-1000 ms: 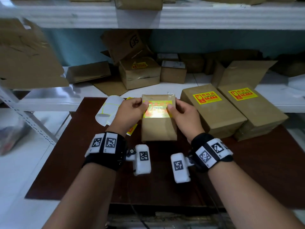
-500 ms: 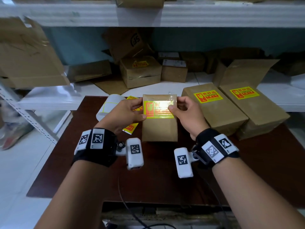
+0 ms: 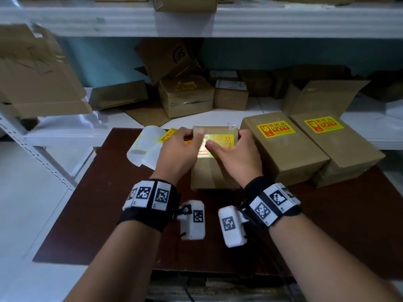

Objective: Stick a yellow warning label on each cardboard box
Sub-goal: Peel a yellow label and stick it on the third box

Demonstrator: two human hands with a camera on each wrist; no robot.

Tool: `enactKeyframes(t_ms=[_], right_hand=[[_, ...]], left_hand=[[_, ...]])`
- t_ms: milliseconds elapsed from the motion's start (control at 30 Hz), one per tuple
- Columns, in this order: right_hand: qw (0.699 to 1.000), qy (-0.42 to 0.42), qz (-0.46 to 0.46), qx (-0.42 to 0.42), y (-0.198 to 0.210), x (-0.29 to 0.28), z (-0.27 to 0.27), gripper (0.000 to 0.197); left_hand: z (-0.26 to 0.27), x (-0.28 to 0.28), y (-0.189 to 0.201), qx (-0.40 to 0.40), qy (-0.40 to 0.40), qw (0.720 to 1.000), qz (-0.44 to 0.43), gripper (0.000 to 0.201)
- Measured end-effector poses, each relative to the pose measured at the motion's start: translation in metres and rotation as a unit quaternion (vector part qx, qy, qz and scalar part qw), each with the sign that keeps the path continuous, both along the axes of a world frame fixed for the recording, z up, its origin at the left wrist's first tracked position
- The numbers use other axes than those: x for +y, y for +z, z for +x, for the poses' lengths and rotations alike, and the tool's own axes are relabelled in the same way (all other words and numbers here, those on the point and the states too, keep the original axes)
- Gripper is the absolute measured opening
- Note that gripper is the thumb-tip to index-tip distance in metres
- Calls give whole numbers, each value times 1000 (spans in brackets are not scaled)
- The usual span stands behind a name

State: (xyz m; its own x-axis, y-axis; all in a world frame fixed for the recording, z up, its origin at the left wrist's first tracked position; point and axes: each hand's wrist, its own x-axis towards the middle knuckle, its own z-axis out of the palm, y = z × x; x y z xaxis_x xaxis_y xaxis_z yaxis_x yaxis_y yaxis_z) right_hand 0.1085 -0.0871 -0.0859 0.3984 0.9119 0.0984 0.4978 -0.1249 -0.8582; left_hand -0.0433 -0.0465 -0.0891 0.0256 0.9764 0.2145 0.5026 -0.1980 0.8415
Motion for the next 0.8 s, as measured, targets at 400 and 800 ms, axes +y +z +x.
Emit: enactKeyframes(t_ms=[400, 800], right_hand=[[999, 45, 20, 24, -13, 6, 6, 45], [992, 93, -24, 77, -16, 10, 19, 56]], left_hand=[[-4, 3, -4, -18, -17, 998, -54, 45], [-5, -5, -7, -146, -133, 962, -190, 101]])
